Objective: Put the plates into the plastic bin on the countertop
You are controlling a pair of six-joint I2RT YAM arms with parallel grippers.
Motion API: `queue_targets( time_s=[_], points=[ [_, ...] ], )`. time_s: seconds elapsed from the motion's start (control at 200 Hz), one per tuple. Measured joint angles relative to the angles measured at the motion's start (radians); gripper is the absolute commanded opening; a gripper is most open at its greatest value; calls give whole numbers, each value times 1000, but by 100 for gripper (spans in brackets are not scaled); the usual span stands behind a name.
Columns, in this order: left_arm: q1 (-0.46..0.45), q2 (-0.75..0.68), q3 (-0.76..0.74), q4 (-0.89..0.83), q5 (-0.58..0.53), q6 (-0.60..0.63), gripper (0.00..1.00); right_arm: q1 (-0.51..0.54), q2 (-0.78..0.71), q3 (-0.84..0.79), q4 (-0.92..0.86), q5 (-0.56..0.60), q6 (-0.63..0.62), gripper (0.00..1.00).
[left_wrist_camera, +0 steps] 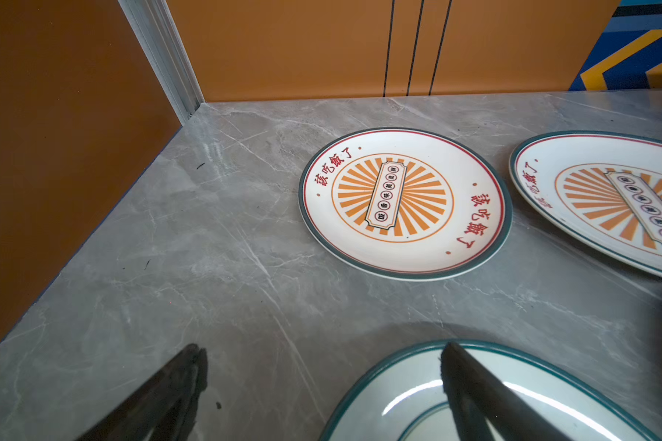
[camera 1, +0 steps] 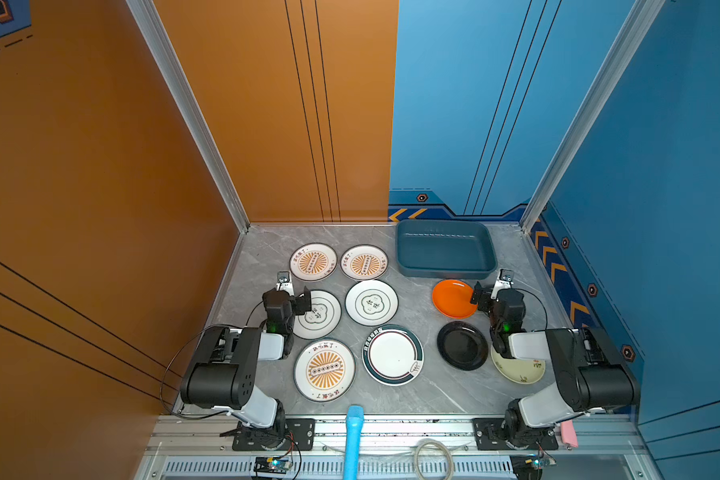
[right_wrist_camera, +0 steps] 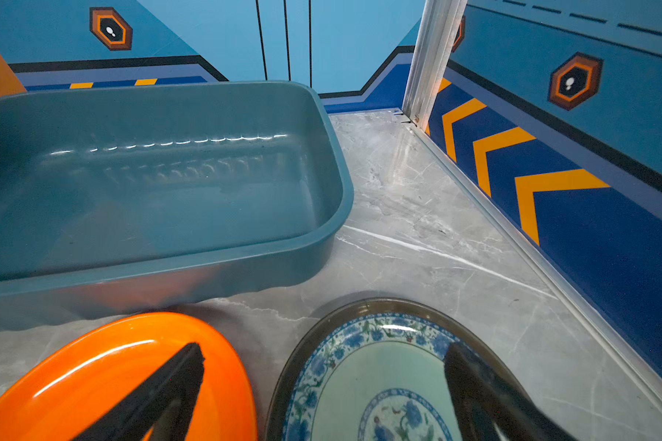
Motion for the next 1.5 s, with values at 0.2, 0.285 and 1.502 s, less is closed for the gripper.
queue_targets(
  time_s=[0.2, 0.285, 1.502],
  points=[
    [0, 0, 0, 0, 0, 0, 98, 0, 0, 0, 0, 0, 0, 100],
    [6, 0, 0, 0, 15, 0, 98, 0, 0, 0, 0, 0, 0, 100],
    [-50, -570, 194, -686, -145, -268, 98, 39, -13, -3, -2, 106, -3, 100]
  ],
)
